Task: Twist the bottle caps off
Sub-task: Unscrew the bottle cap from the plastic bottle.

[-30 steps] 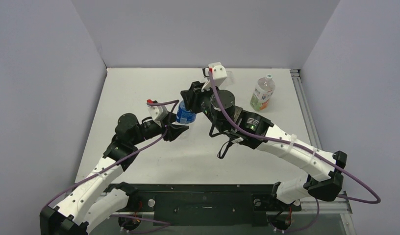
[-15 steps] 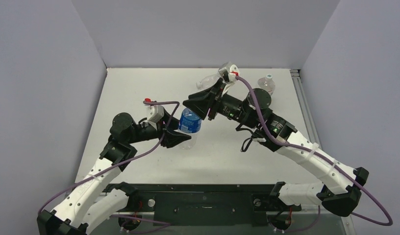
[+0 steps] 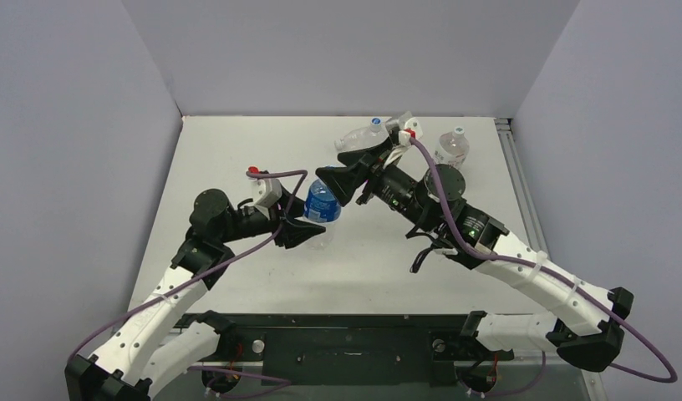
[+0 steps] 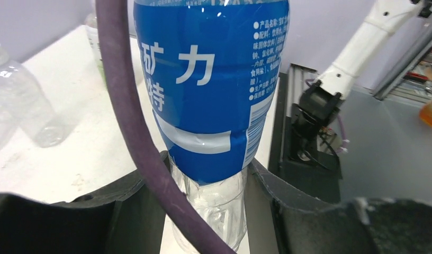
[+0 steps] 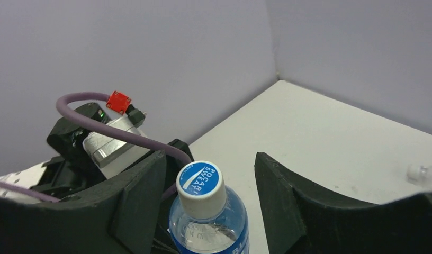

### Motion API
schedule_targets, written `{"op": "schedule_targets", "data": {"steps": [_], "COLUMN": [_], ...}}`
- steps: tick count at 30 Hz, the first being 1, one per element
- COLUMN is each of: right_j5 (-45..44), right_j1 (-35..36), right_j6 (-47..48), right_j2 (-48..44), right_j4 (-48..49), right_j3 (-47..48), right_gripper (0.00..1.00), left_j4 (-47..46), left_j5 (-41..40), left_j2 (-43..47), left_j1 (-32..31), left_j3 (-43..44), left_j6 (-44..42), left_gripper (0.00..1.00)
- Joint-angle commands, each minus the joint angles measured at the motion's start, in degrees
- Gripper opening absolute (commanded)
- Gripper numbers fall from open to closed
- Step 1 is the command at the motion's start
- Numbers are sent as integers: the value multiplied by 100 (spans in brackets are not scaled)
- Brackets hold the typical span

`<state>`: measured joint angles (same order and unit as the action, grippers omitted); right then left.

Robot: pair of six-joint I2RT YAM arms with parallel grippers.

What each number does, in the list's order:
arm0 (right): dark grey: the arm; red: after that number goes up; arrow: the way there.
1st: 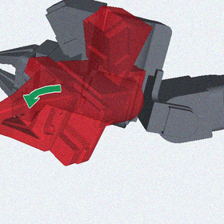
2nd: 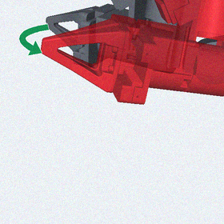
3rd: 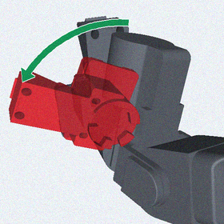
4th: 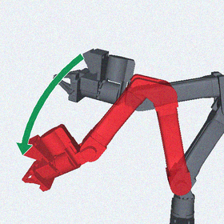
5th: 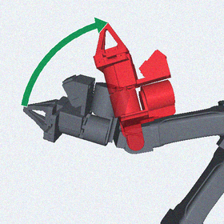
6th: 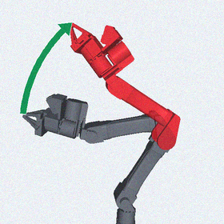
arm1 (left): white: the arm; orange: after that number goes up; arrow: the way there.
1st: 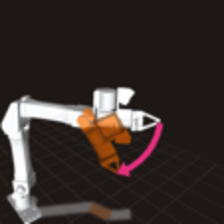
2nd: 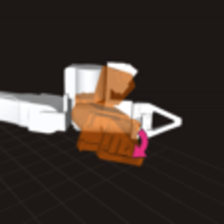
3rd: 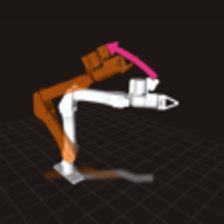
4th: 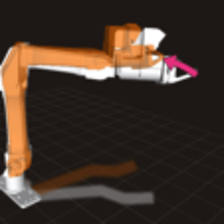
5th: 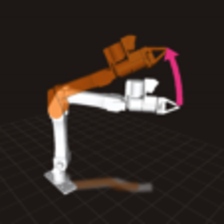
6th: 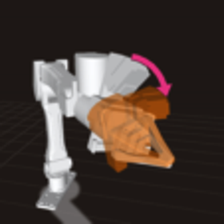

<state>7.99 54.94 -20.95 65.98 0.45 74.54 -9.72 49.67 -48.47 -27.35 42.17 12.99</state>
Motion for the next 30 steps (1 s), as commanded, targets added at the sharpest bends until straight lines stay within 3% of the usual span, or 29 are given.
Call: {"op": "schedule_targets", "data": {"steps": [1,7,12,30], "right_j5": [-2903,-4128,-4118,-3758], "right_j1": [705,1121,1159,1047], "right_j6": [387,251,116,-232], "right_j2": [-164,711,947,1220], "right_j4": [-316,-1420,-1403,-1376], "right_j3": [435,1439,1565,1670], "right_gripper": [59,54,48,41], "left_j4": [384,484,540,499], "left_j5": [-1836,-2725,-2791,-2775], "left_j2": [-49,-135,-68,111], "left_j1": [21,-34,-59,-68], "left_j3": [187,191,178,54], "left_j6": [-1040,-1704,-1717,-1560], "left_gripper": [0,0,0,0]}}
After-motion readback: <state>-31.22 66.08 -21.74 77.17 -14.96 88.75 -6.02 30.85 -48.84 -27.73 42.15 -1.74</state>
